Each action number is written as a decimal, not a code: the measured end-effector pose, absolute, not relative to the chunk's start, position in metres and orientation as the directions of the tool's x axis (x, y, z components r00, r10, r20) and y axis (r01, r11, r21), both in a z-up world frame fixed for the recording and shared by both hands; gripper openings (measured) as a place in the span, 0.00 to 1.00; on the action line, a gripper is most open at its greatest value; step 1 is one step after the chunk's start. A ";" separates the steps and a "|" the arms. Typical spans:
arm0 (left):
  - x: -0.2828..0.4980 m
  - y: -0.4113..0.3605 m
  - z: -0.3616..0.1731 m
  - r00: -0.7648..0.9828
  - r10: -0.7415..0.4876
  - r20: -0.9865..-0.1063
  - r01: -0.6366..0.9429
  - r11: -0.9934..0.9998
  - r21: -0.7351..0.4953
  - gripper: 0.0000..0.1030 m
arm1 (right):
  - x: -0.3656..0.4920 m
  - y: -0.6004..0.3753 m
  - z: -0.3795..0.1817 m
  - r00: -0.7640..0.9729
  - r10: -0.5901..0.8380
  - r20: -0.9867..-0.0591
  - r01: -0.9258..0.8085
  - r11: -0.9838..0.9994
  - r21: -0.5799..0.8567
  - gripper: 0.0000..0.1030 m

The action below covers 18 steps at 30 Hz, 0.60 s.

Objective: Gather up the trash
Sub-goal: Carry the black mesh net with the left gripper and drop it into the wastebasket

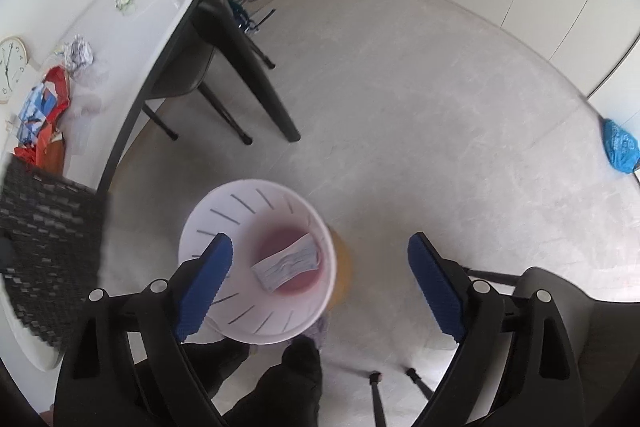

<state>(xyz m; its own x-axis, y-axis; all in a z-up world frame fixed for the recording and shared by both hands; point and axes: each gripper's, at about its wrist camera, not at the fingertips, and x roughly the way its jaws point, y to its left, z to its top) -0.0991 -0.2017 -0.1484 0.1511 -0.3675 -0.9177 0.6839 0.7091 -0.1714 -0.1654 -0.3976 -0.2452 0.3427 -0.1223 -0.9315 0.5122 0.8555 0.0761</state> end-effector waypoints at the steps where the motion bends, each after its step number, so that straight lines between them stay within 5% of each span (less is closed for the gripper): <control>1: -0.100 -0.206 -0.156 0.133 -0.364 -0.922 0.685 0.706 -0.180 0.12 | -0.168 -0.400 -0.238 0.350 -0.130 -0.928 0.512 0.856 0.073 0.87; 3: -0.100 -0.211 -0.169 0.109 -0.352 -0.930 0.680 0.709 -0.189 0.14 | -0.173 -0.403 -0.223 0.368 -0.143 -0.919 0.513 0.855 0.072 0.88; 7: -0.098 -0.219 -0.188 0.118 -0.313 -0.943 0.654 0.739 -0.163 0.53 | -0.179 -0.403 -0.203 0.394 -0.160 -0.905 0.511 0.857 0.071 0.89; 18: -0.094 -0.214 -0.175 0.209 -0.269 -0.940 0.615 0.783 -0.087 0.87 | -0.184 -0.390 -0.174 0.433 -0.156 -0.888 0.445 0.894 0.060 0.90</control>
